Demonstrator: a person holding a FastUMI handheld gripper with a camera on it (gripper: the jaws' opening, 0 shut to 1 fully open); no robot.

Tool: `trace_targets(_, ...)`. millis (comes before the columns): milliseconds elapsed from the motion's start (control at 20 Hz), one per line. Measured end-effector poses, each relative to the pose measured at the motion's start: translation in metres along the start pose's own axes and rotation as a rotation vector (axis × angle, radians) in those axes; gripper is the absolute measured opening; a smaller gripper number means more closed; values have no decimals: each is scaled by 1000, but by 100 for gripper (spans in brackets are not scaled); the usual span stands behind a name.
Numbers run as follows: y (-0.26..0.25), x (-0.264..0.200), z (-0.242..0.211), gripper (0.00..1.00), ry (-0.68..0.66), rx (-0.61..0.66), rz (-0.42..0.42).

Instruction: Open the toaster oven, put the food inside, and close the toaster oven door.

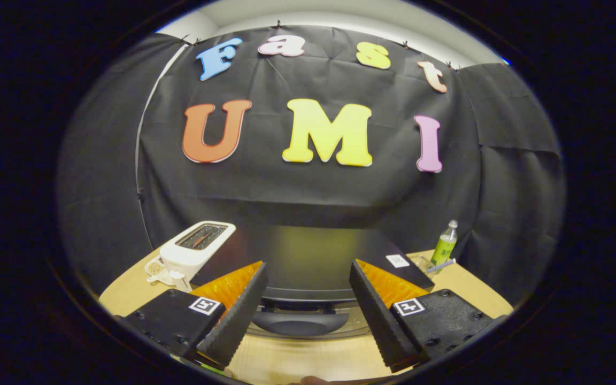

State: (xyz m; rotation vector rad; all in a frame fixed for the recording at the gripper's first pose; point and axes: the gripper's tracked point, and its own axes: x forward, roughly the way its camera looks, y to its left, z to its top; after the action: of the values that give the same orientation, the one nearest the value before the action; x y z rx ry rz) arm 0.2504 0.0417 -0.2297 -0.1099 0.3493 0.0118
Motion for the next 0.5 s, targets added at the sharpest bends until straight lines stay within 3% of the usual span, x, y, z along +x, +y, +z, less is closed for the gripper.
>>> trace_targets(250,5,8,-26,100,84,58,43)
trace_targets(300,6,7,-45,100,160,51,39)
trace_targets(500,3,0,-39,100,145,-5,38)
